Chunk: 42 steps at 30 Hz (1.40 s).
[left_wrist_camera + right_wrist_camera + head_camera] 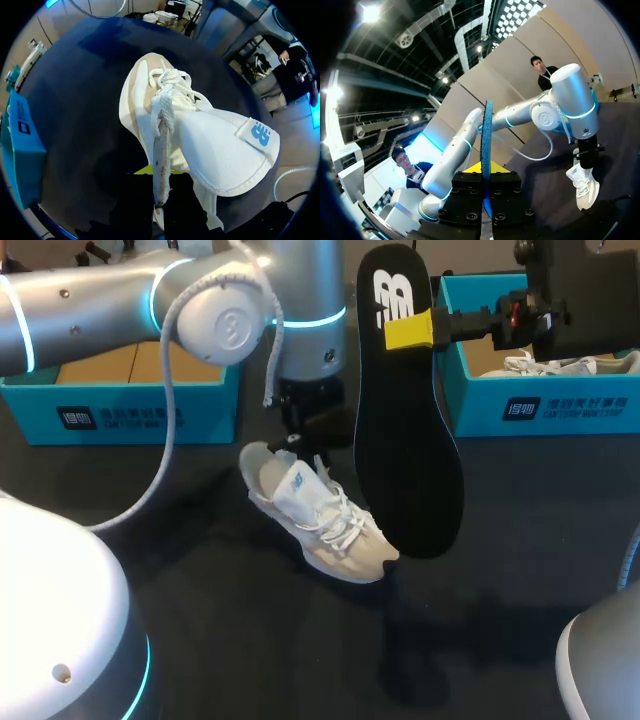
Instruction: Take the shoe out of the shoebox, open the shoe tongue, remove and reinsert the insole, then place the shoe into the shoebox
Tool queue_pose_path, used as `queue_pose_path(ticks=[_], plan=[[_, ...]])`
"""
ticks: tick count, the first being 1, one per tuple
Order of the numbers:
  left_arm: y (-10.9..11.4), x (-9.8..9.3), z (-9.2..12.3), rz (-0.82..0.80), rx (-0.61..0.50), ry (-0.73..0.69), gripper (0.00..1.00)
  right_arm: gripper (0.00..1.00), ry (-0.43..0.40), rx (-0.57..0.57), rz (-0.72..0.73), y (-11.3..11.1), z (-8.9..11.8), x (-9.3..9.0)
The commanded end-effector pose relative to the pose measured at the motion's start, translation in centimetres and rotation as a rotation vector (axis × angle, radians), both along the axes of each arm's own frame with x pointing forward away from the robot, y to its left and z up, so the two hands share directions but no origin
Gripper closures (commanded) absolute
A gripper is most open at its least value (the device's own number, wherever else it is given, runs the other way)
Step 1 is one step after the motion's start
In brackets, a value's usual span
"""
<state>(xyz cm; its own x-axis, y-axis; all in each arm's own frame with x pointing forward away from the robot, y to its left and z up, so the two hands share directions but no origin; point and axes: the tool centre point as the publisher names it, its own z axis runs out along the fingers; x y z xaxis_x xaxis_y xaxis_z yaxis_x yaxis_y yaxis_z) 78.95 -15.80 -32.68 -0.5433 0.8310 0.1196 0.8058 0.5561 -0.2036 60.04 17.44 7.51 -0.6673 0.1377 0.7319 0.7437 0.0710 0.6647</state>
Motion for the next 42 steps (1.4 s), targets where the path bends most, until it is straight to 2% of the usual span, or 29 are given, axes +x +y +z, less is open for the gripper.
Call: queue_pose_path(ticks=[1,9,15,34,37,42], plan=[[-0.2,0.4,0.7,-0.186,0.019,-0.030,1.00,1.00,0.003,-0.002,0.000,0.3,0.0,0.2],[-0.5,0.6,1.0,-0.340,0.029,-0.062,1.00,1.00,0.003,-0.002,0.000,0.3,0.0,0.2],[-1.7,0.6,0.8,-0.432,0.029,-0.071,1.00,1.00,0.003,-0.002,0.000,0.3,0.0,0.2],[-2.2,0.7,0.4,-0.433,0.029,-0.077,1.00,1.00,0.003,-0.002,0.000,0.3,0.0,0.2],[-2.2,1.2,0.0,-0.444,0.062,-0.059,1.00,1.00,0.003,-0.002,0.000,0.3,0.0,0.2],[-2.3,1.7,0.0,-0.459,0.050,-0.037,1.00,1.00,0.003,-0.002,0.000,0.3,0.0,0.2]])
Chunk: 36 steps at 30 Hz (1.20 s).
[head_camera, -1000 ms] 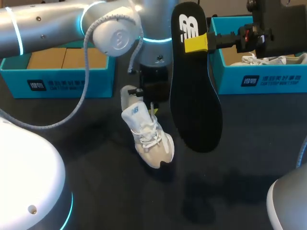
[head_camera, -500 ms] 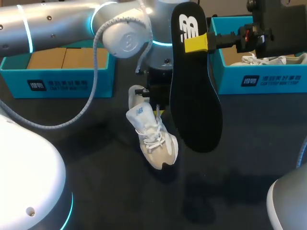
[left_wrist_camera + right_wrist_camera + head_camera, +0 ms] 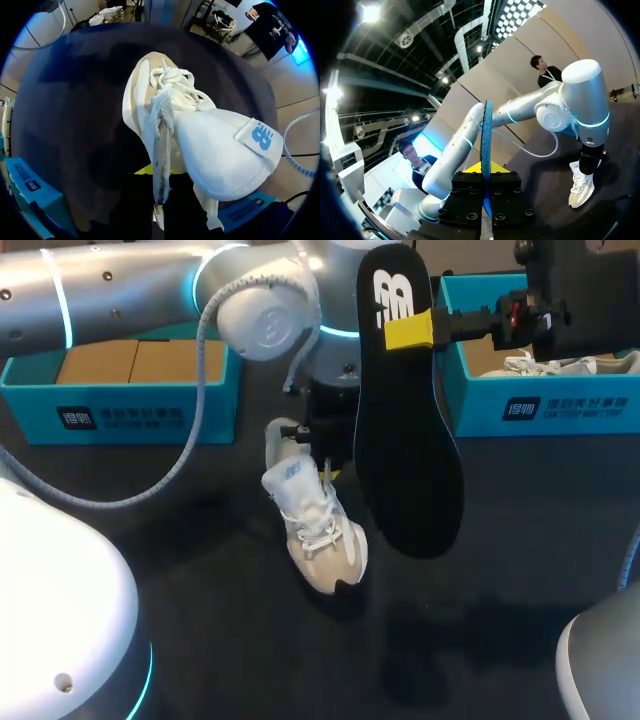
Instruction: Take the shoe out of the shoebox, open the shoe tongue, remove and reinsert the insole, then place the shoe into the shoebox
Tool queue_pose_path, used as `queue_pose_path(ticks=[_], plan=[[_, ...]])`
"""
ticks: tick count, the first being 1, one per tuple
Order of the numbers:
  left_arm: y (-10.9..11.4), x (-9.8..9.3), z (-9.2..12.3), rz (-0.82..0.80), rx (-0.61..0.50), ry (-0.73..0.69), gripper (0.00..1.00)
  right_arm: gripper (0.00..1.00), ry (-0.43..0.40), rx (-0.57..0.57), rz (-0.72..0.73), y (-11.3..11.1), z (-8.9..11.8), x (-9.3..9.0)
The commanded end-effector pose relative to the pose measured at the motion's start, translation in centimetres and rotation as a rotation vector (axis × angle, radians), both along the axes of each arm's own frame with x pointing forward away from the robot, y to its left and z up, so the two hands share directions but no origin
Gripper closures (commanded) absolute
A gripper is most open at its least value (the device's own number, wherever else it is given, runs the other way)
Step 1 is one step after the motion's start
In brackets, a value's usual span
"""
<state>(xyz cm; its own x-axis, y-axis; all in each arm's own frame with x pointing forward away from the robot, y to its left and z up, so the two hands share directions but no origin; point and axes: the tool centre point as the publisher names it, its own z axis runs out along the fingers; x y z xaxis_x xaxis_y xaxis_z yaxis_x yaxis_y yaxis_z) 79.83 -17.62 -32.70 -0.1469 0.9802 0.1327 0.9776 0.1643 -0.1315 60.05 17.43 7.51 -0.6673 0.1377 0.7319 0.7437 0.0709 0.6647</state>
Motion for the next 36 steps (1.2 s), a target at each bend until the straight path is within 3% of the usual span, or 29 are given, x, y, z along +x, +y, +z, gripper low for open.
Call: queue_pose_path(ticks=[1,19,25,36], plan=[[-0.6,1.0,-0.1,-0.024,0.013,0.045,1.00,1.00,0.003,-0.002,0.000,0.4,0.0,0.2],[-3.8,-1.2,-1.5,-0.149,0.100,0.108,1.00,1.00,0.003,-0.002,0.000,0.4,0.0,0.2],[-4.0,-2.2,-1.5,-0.186,0.137,0.107,1.00,1.00,0.003,-0.002,0.000,0.4,0.0,0.2],[-3.9,-3.9,-3.5,-0.209,0.187,0.113,1.00,1.00,0.003,-0.002,0.000,0.4,0.0,0.2]])
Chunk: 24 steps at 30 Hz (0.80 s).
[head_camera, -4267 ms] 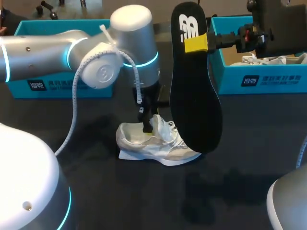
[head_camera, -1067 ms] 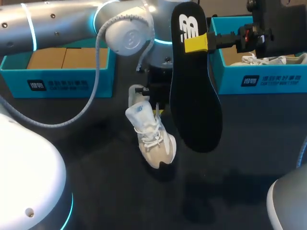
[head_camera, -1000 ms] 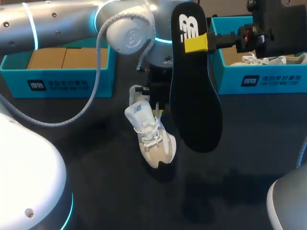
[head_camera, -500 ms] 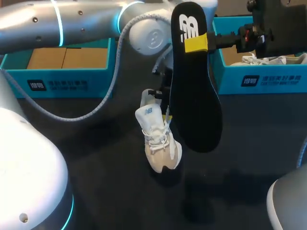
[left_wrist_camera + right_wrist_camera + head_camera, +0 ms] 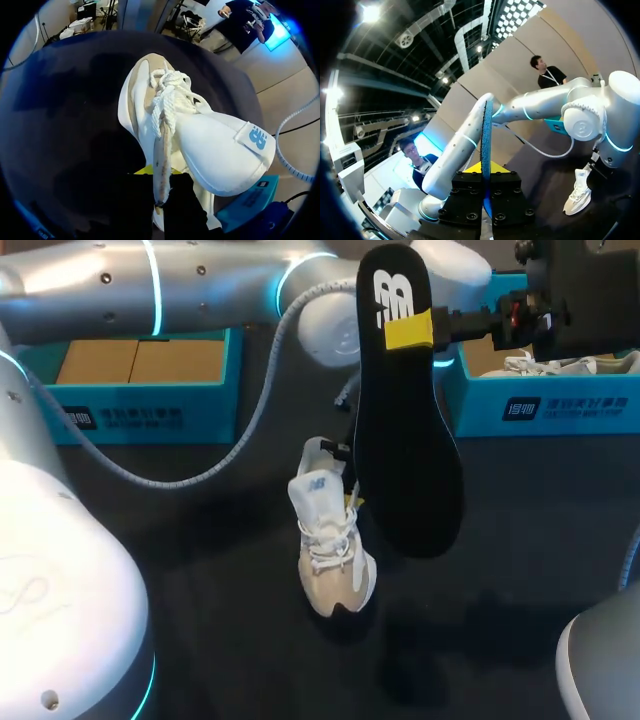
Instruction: Take the shoe out of the shoebox, open the shoe tongue, remove and reinsert the insole, then place the shoe into the shoebox
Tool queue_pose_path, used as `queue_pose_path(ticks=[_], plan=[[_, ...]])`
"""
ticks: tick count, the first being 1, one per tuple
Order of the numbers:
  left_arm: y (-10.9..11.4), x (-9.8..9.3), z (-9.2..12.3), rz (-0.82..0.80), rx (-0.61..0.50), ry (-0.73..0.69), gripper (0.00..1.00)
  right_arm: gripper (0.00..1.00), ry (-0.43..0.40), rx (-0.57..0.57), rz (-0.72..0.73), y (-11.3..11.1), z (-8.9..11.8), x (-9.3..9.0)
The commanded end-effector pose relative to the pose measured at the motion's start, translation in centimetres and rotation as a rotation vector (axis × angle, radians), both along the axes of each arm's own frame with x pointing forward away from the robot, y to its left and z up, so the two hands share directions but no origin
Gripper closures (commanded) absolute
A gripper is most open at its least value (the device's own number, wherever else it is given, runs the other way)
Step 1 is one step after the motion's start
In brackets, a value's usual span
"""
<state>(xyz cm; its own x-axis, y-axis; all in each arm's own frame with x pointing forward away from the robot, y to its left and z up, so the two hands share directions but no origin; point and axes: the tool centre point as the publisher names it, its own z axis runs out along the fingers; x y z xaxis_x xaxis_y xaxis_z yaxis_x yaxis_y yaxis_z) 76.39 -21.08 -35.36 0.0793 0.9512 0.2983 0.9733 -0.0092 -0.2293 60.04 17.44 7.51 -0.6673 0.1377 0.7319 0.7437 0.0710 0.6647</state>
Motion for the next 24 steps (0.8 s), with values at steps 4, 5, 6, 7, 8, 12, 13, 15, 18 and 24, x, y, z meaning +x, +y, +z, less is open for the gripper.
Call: queue_pose_path(ticks=[4,5,6,7,8,12,13,15,18,24], plan=[[-0.4,-1.0,-1.5,-0.005,0.034,0.008,1.00,1.00,0.003,-0.002,0.000,0.3,0.0,0.2],[-0.4,-1.1,-1.7,-0.003,0.037,0.006,1.00,1.00,0.003,-0.002,0.000,0.3,0.0,0.2],[-0.5,-1.1,-1.9,0.000,0.040,0.007,1.00,1.00,0.003,-0.002,0.000,0.3,0.0,0.2],[-0.6,-1.1,-2.1,0.005,0.039,0.007,1.00,1.00,0.003,-0.002,0.000,0.3,0.0,0.2],[-0.7,-1.1,-2.4,0.010,0.040,0.005,1.00,1.00,0.003,-0.002,0.000,0.3,0.0,0.2],[-1.0,-1.0,-3.0,0.024,0.046,0.012,1.00,1.00,0.003,-0.002,0.000,0.3,0.0,0.2],[-1.0,-1.0,-3.1,0.025,0.048,0.014,1.00,1.00,0.003,-0.002,0.000,0.3,0.0,0.2],[-1.0,-1.0,-3.3,0.024,0.054,0.030,0.63,1.00,0.003,-0.002,0.000,0.3,0.0,0.2],[-0.9,-0.9,-3.1,0.021,0.045,0.056,0.07,1.00,0.003,-0.002,0.000,0.3,0.0,0.2],[-1.3,-0.7,-1.4,0.023,-0.013,0.074,0.00,1.00,0.003,-0.002,0.000,0.3,0.0,0.2]])
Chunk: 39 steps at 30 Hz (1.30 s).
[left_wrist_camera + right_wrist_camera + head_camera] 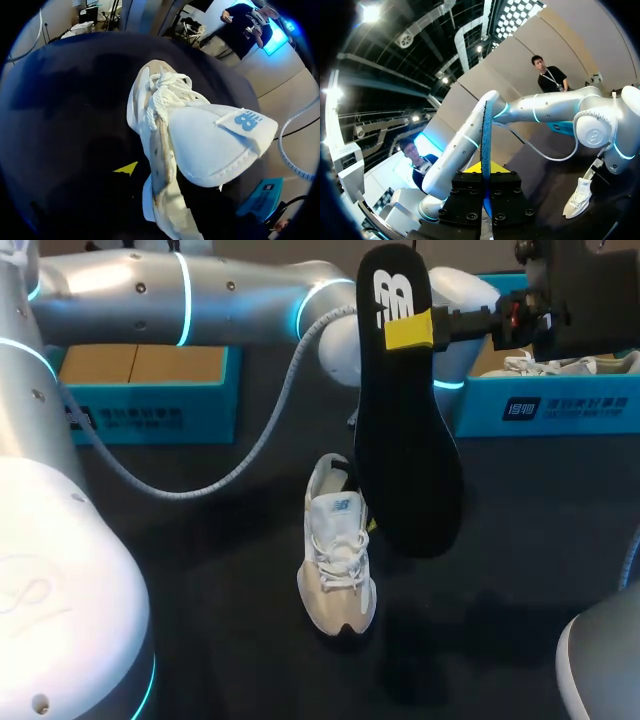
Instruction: Take the shoe out of the shoebox, open the shoe tongue, remove and reinsert the insole, then place the shoe into the shoebox
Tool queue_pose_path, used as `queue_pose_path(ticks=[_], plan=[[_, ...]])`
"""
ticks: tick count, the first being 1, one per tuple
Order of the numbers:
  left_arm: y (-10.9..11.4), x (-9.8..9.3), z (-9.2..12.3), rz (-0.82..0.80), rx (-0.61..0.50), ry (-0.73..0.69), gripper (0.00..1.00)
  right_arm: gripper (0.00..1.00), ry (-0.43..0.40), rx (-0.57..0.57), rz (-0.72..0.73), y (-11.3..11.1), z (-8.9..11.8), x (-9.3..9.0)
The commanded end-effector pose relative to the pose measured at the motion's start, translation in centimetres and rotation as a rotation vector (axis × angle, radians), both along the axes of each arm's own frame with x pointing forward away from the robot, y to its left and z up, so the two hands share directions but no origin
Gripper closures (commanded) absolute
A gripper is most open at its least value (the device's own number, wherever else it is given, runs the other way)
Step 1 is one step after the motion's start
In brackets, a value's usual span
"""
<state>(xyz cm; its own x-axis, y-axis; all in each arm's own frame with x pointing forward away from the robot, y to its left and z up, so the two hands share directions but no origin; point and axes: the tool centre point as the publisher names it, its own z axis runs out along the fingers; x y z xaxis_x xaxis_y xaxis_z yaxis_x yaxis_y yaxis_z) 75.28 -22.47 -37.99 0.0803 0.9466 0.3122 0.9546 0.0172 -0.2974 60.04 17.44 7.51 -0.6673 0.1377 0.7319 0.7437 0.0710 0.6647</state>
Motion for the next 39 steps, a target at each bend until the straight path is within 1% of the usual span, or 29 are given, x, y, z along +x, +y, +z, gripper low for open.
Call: queue_pose_path(ticks=[1,9,16,18,19,25,30,39], plan=[[-0.1,0.4,1.6,0.008,-0.047,0.002,0.00,1.00,0.003,-0.002,0.000,0.3,0.0,0.2],[-2.0,0.6,4.8,0.032,-0.181,0.023,0.00,1.00,0.003,-0.002,0.000,0.3,0.0,0.2],[-2.5,0.8,7.4,0.061,-0.331,0.063,0.00,1.00,0.003,-0.002,0.000,0.3,0.0,0.2],[-2.6,1.1,8.3,0.069,-0.378,0.082,0.00,1.00,0.023,-0.002,-0.012,-0.1,-0.1,0.3],[-2.6,1.2,8.8,0.068,-0.398,0.085,0.00,1.00,0.026,0.018,-0.021,-0.4,-0.2,0.5],[-2.9,1.5,11.7,0.061,-0.519,0.074,0.00,1.00,0.083,0.022,-0.012,-2.5,-0.2,1.1],[-2.7,1.7,14.7,0.081,-0.659,0.058,0.00,1.00,0.125,0.022,-0.023,-4.9,0.0,1.3],[-2.3,2.2,18.9,0.090,-0.820,0.026,0.00,1.00,0.201,0.024,-0.032,-8.5,-0.2,2.2]])
